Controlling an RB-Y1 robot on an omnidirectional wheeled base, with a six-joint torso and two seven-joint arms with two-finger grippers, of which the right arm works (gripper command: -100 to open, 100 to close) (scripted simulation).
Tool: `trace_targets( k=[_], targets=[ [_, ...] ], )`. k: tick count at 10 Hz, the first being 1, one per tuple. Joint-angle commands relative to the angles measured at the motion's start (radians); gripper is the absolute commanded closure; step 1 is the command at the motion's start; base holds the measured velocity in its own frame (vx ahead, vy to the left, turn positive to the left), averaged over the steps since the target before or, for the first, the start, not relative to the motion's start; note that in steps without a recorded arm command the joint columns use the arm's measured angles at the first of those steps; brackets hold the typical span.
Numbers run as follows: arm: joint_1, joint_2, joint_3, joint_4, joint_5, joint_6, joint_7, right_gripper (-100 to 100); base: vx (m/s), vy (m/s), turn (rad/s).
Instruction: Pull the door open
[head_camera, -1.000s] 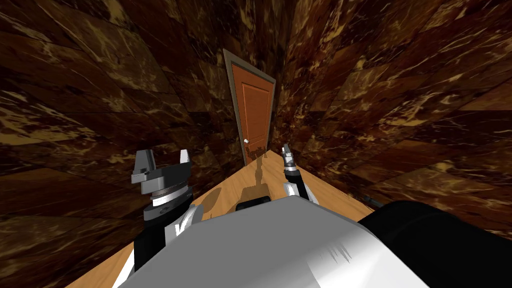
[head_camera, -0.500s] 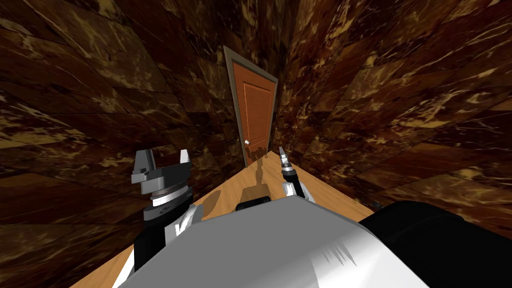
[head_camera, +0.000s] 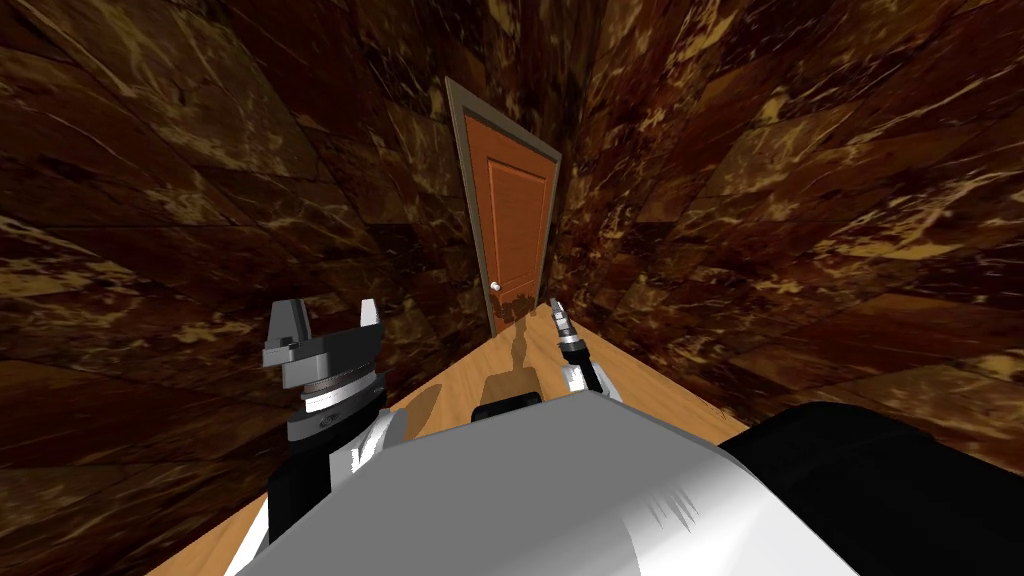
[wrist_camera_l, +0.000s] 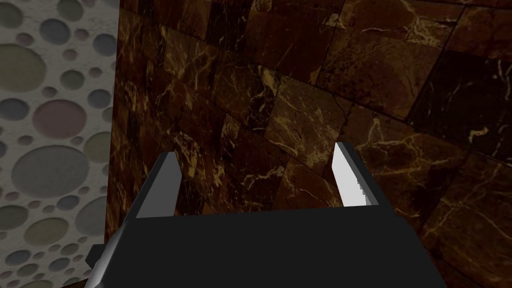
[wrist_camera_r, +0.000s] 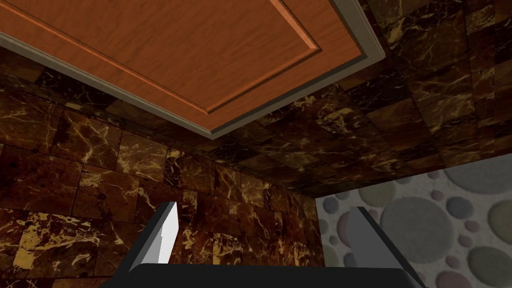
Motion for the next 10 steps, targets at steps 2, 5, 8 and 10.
trace_targets(
  k=[2, 5, 8, 10],
  targets=[
    [-0.019, -0.006, 0.004, 0.06, 0.022, -0.013, 0.047, -100, 0.098, -0.006, 0.02],
    [-0.045, -0.011, 0.009, 0.132, 0.048, -0.026, 0.1, -100, 0.1, 0.005, 0.026],
    [-0.072, -0.015, 0.013, 0.206, 0.074, -0.04, 0.154, -100, 0.101, -0.01, 0.024],
    [-0.09, -0.016, 0.016, 0.257, 0.092, -0.049, 0.191, -100, 0.091, -0.005, 0.026]
  ],
)
